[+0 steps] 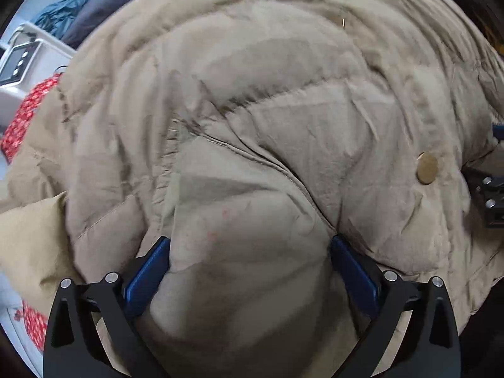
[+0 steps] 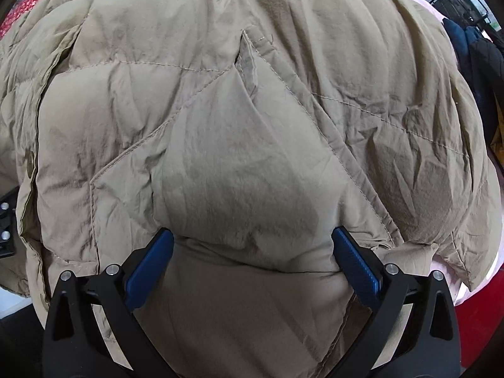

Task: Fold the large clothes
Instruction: 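Spread the jacket flat with both tools, smoothing the front panel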

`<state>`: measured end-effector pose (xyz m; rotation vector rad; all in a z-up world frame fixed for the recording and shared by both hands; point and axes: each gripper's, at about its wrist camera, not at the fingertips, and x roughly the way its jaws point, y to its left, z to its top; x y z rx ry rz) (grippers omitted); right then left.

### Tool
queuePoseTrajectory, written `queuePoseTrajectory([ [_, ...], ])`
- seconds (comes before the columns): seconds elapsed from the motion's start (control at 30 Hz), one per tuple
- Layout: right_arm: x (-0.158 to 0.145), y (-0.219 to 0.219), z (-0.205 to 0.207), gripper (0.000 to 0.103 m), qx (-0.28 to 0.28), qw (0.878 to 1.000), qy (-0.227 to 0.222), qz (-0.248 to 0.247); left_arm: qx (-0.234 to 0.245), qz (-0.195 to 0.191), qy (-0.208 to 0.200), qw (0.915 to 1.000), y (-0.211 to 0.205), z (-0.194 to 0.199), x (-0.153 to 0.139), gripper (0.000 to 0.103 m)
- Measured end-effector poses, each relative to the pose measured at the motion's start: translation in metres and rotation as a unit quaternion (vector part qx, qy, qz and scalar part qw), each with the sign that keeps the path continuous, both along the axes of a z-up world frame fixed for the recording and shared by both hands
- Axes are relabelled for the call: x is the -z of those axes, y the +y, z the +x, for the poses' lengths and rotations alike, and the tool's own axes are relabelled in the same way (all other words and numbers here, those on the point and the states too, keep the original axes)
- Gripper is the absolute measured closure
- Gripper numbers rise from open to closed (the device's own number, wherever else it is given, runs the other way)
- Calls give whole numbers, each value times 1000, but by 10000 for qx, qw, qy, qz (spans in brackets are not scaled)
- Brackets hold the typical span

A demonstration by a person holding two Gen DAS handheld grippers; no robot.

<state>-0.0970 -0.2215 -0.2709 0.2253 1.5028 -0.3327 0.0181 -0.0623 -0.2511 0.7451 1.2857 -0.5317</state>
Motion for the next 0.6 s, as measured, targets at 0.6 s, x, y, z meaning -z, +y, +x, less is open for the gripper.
queuePoseTrajectory([
  [0.6,-42,-32,5,5,648,9961,-221,559,8,-722,-490,9962,-24,-6,-100,6],
])
